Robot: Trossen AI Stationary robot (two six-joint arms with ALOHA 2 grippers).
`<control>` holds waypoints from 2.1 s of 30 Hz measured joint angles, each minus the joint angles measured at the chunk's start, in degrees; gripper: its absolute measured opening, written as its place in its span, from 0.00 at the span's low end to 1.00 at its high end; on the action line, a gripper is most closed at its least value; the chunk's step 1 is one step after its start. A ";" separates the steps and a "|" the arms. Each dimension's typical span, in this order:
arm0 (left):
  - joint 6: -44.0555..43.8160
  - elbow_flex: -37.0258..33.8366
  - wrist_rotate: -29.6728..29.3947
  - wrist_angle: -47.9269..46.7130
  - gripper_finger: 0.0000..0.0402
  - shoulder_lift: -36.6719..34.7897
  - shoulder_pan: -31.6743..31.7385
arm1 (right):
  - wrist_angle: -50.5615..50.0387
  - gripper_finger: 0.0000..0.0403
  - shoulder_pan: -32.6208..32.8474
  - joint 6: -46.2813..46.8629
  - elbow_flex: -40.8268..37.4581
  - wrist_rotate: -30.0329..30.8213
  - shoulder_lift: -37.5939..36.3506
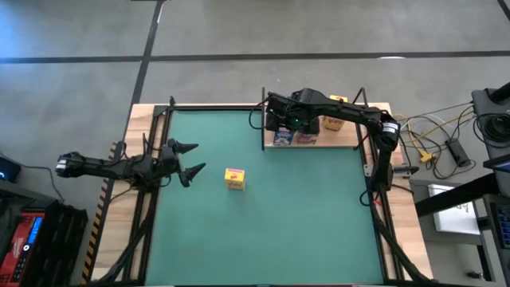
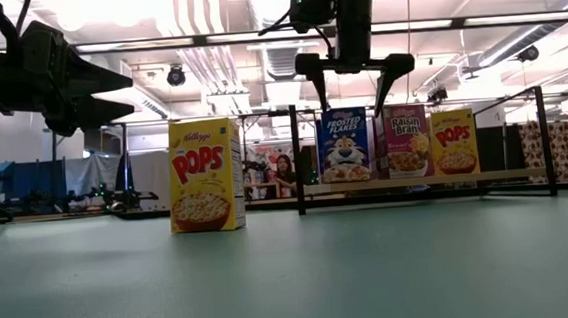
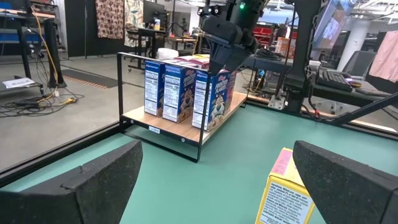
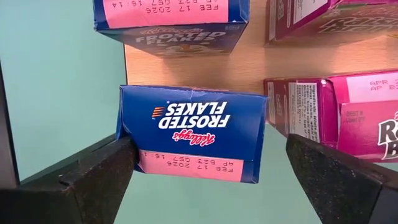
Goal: Stack cereal on shelf
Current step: Put the blue cereal box onto the shelf, then put the yellow cereal box onto the shelf
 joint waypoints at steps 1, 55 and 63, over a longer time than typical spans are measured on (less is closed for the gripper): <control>0.01 0.00 -0.01 0.00 0.99 0.00 0.01 | 0.02 0.99 0.00 0.00 0.00 -0.01 0.00; 0.01 0.00 -0.01 0.02 0.99 0.00 0.01 | -5.91 0.99 2.94 6.96 5.92 -2.01 1.27; 0.01 0.00 0.01 0.02 0.99 0.00 0.00 | -8.08 0.99 8.18 14.88 5.84 -4.97 1.30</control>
